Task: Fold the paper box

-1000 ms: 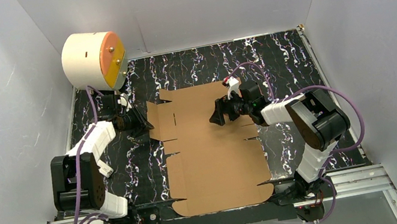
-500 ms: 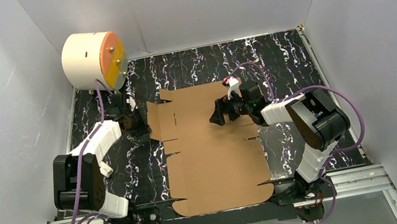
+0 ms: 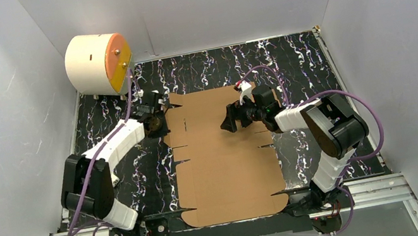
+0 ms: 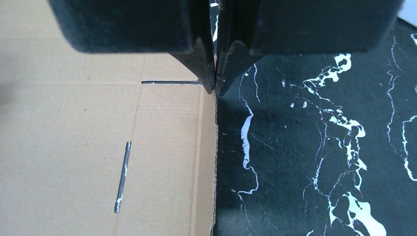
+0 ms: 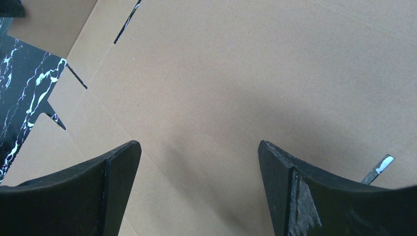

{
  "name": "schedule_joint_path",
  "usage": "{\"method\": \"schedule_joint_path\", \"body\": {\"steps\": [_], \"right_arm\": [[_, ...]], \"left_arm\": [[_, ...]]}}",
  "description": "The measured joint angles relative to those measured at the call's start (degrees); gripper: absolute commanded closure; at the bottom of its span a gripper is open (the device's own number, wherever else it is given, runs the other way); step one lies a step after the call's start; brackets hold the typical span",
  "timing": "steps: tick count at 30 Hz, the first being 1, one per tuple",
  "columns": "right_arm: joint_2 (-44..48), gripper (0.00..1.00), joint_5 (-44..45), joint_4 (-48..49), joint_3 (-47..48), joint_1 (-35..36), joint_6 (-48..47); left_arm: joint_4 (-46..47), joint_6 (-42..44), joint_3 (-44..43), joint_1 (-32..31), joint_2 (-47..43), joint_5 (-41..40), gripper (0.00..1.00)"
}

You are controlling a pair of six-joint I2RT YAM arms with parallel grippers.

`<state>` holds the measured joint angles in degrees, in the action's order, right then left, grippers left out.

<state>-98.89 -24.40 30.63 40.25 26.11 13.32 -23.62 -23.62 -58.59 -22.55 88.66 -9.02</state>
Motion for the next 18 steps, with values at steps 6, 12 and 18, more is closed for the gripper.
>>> {"method": "schedule_joint_path", "body": {"steps": [6,12,18], "right_arm": [[0.00,0.01,0.00,0.00,0.00,0.00,0.00],[-0.04,0.01,-0.02,0.07,0.00,0.00,0.02],[-0.04,0.01,-0.11,0.09,0.00,0.00,0.02]], "left_arm": [[-1.31,-0.85,-2.93,-5.42,2.32,-5.16,0.92],[-1.46,-2.45,-3.93,-7.58,6.60,-8.85,0.88],[-3.65,-3.41,-3.96,-7.23,8.66,-11.82,0.93]]}}
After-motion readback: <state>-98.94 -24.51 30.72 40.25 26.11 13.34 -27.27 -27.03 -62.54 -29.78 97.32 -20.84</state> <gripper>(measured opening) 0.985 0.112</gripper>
